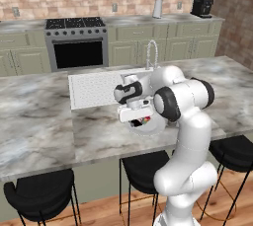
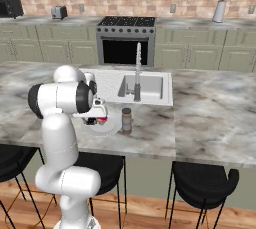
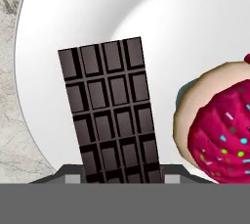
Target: Take the cinnamon bottle from the cabinet and place it on the dining table, next to the plate with the cupcake. Then take the chocolate from the dining counter and place it on the cupcake plate.
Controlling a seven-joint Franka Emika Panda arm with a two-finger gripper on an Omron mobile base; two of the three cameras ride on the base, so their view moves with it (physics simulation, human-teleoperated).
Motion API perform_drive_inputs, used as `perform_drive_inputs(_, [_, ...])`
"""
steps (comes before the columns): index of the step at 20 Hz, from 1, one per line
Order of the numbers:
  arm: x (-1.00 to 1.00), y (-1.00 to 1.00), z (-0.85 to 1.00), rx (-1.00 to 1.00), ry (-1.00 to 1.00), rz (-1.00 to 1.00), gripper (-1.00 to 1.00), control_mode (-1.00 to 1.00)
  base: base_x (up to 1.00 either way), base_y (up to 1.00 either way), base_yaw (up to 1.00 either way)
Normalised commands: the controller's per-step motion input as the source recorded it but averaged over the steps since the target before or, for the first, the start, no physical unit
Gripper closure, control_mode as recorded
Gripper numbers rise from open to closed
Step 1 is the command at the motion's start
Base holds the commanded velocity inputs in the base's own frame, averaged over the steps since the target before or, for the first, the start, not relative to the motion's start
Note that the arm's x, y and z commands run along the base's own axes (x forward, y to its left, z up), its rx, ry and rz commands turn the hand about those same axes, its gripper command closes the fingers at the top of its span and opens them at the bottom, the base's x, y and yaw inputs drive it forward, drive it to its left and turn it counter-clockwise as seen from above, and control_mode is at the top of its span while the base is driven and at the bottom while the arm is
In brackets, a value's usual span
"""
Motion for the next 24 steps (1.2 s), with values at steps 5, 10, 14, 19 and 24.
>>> perform_drive_inputs(5, [0.00, -0.02, 0.00, 0.00, 0.00, 0.00, -1.00, -1.00, 0.00, 0.00, 0.00])
perform_drive_inputs(10, [-0.04, 0.00, 0.29, 0.00, -0.01, 0.00, -1.00, -1.00, 0.00, 0.00, 0.00])
perform_drive_inputs(14, [-0.24, 0.03, 0.54, 0.00, -0.01, 0.00, -1.00, -1.00, 0.00, 0.00, 0.00])
perform_drive_inputs(19, [-0.32, 0.17, 0.67, 0.00, -0.03, 0.00, -1.00, -1.00, 0.00, 0.00, 0.00])
perform_drive_inputs(24, [-0.56, 0.29, 0.71, 0.00, -0.05, 0.00, -1.00, -1.00, 0.00, 0.00, 0.00])
